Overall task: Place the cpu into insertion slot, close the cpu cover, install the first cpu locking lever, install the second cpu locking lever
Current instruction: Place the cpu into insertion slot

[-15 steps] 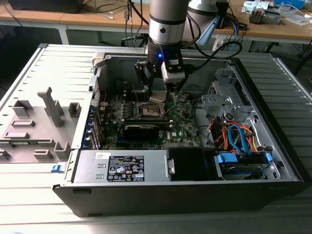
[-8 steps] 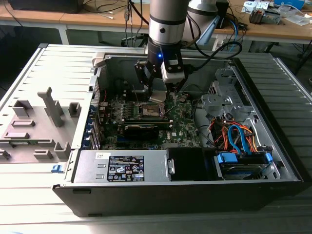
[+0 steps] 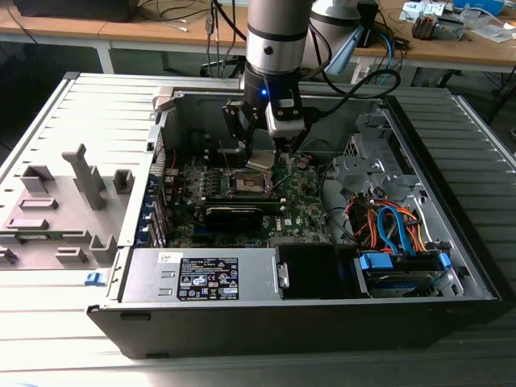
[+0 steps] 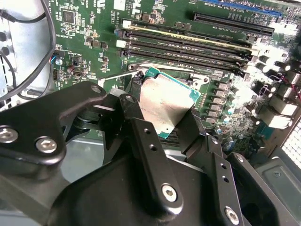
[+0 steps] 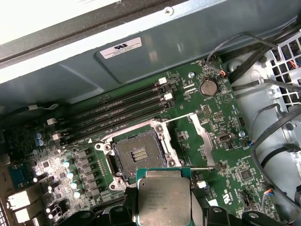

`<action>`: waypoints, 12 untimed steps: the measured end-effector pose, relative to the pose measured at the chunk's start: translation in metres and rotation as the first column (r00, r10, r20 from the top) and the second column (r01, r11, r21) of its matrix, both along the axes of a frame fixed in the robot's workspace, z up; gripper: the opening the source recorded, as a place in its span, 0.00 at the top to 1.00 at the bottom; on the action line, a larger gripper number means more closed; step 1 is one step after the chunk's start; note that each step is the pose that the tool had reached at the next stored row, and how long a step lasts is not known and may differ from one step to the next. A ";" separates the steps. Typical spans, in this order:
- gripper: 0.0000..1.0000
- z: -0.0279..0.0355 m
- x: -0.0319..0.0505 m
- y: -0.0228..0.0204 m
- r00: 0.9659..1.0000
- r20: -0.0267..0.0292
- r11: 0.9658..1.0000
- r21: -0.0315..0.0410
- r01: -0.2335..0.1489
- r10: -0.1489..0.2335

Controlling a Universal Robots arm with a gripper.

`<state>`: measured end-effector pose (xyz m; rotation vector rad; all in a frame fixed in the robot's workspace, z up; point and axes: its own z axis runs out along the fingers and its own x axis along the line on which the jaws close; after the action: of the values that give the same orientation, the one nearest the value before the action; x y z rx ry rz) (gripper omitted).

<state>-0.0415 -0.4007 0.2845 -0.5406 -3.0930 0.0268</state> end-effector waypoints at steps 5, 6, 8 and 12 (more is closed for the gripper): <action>0.45 -0.0002 0.0000 0.0000 1.000 0.000 1.000 -0.002 0.008 -0.008; 0.45 -0.0002 0.0000 0.0000 1.000 0.000 1.000 -0.003 0.011 -0.011; 0.45 -0.0003 0.0000 0.0000 1.000 0.000 1.000 -0.005 0.017 -0.017; 0.45 -0.0004 0.0000 0.0000 1.000 0.000 1.000 -0.007 0.029 -0.029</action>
<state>-0.0415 -0.4007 0.2842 -0.5859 -3.0856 0.0381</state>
